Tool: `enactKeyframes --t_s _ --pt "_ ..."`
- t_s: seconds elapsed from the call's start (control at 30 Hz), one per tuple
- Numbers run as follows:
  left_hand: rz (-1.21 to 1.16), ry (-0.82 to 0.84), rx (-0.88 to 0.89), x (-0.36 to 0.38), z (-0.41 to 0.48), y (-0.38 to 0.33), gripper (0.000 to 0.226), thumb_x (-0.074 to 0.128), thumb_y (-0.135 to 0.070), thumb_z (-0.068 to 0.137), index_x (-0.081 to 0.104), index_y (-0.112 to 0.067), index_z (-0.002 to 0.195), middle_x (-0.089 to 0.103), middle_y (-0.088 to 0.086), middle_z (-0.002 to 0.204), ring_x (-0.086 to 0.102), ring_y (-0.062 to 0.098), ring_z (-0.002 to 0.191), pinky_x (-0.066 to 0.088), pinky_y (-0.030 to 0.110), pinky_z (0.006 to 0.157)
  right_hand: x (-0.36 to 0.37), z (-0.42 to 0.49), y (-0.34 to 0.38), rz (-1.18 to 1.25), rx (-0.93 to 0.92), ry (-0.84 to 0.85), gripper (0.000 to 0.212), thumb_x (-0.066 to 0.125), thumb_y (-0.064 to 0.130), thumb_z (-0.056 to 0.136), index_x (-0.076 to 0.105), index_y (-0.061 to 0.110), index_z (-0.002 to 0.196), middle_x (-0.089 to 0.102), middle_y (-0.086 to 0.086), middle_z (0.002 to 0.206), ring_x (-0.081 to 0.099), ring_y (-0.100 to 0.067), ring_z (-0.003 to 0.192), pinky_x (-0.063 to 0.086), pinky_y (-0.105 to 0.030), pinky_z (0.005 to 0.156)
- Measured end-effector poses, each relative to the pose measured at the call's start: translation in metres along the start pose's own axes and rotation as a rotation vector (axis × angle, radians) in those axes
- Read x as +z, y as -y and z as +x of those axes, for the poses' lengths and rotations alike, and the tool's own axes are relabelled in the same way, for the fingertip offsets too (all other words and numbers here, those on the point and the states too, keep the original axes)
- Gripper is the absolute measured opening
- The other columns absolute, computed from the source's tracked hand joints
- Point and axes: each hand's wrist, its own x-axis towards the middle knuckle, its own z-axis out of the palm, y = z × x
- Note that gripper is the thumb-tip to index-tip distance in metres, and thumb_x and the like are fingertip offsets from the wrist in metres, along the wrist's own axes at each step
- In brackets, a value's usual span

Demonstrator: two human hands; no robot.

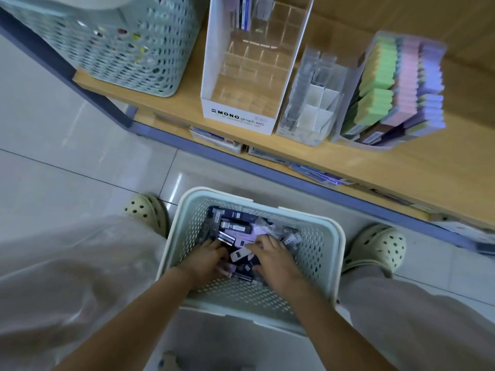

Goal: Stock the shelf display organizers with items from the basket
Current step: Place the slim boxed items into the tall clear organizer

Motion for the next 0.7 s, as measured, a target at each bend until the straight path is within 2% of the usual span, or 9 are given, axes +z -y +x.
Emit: enactKeyframes --t_s 0.17,0.27,0.33,0.43,0.5,0.53,0.6,0.67,0.7 --pt "0.052 0.028 -0.038 -0.001 0.003 -0.001 0.036 0.056 -0.031 0.09 0.055 -0.019 0.124 0.049 0.004 0.129 0.036 0.023 0.126 0.028 0.03 0.102 0.006 0.005 -0.003 -0.002 0.007 0.019 0.051 0.06 0.023 0.088 0.042 0.022 0.135 0.038 -0.001 0.139 0.029 -0.019 0.133 0.019 -0.03 0.109" --pt "0.027 0.005 -0.049 -0.003 0.0 -0.002 0.028 0.046 -0.028 0.096 0.053 -0.017 0.121 0.055 0.003 0.126 0.041 0.023 0.122 0.027 0.03 0.098 0.006 0.006 -0.004 -0.024 0.028 0.035 0.05 0.061 0.021 0.087 0.044 0.02 0.133 0.041 -0.003 0.135 0.031 -0.021 0.131 0.022 -0.031 0.108" --pt "-0.038 -0.009 -0.102 -0.006 -0.004 -0.006 0.023 0.04 -0.025 0.099 0.046 -0.013 0.118 0.058 0.01 0.121 0.049 0.026 0.116 0.029 0.031 0.093 0.007 0.006 -0.007 -0.028 0.051 0.065 0.047 0.059 0.022 0.088 0.046 0.019 0.133 0.043 -0.005 0.134 0.032 -0.021 0.13 0.024 -0.031 0.107" --pt "-0.315 -0.077 -0.159 -0.015 -0.011 -0.016 0.008 0.037 -0.017 0.1 0.037 -0.01 0.102 0.063 0.015 0.098 0.06 0.031 0.094 0.034 0.034 0.07 0.005 0.003 -0.01 0.016 0.083 0.084 0.041 0.056 0.023 0.091 0.049 0.018 0.131 0.046 -0.003 0.133 0.037 -0.021 0.128 0.028 -0.03 0.104" --pt "-0.528 -0.171 -0.22 -0.022 -0.015 -0.025 0.002 0.037 -0.013 0.099 0.035 -0.014 0.098 0.052 0.004 0.08 0.054 0.019 0.073 0.034 0.025 0.058 0.002 -0.001 -0.007 0.106 0.111 0.014 0.035 0.052 0.022 0.094 0.051 0.016 0.129 0.051 -0.004 0.131 0.044 -0.021 0.122 0.033 -0.029 0.099" --pt "-0.639 -0.22 -0.248 -0.025 -0.016 -0.03 0.01 0.036 -0.011 0.099 0.035 -0.019 0.093 0.046 -0.001 0.076 0.046 0.012 0.066 0.033 0.019 0.057 -0.001 -0.003 -0.005 0.186 0.15 -0.05 0.031 0.049 0.022 0.096 0.054 0.014 0.125 0.055 -0.005 0.127 0.05 -0.021 0.116 0.037 -0.028 0.093" --pt "-0.961 -0.268 -0.291 -0.03 -0.021 -0.04 0.022 0.034 -0.01 0.1 0.031 -0.023 0.082 0.038 0.0 0.073 0.036 0.011 0.062 0.035 0.021 0.06 -0.008 -0.006 0.002 0.396 0.25 -0.206 0.026 0.048 0.026 0.098 0.058 0.013 0.118 0.064 -0.006 0.113 0.06 -0.022 0.097 0.044 -0.029 0.08" --pt "-1.182 -0.303 -0.293 -0.036 -0.026 -0.048 0.015 0.034 -0.022 0.102 0.034 -0.021 0.087 0.042 0.001 0.079 0.041 0.013 0.07 0.04 0.029 0.069 -0.018 -0.008 0.014 0.602 0.282 -0.305 0.024 0.052 0.028 0.096 0.06 0.013 0.113 0.069 -0.004 0.101 0.065 -0.02 0.086 0.052 -0.033 0.076" --pt "-1.247 -0.306 -0.283 -0.039 -0.031 -0.053 0.012 0.034 -0.029 0.101 0.036 -0.02 0.094 0.044 0.0 0.084 0.045 0.011 0.075 0.042 0.028 0.072 -0.023 -0.009 0.021 0.673 0.251 -0.307 0.023 0.055 0.027 0.094 0.06 0.013 0.111 0.07 -0.002 0.098 0.066 -0.018 0.085 0.053 -0.035 0.077"
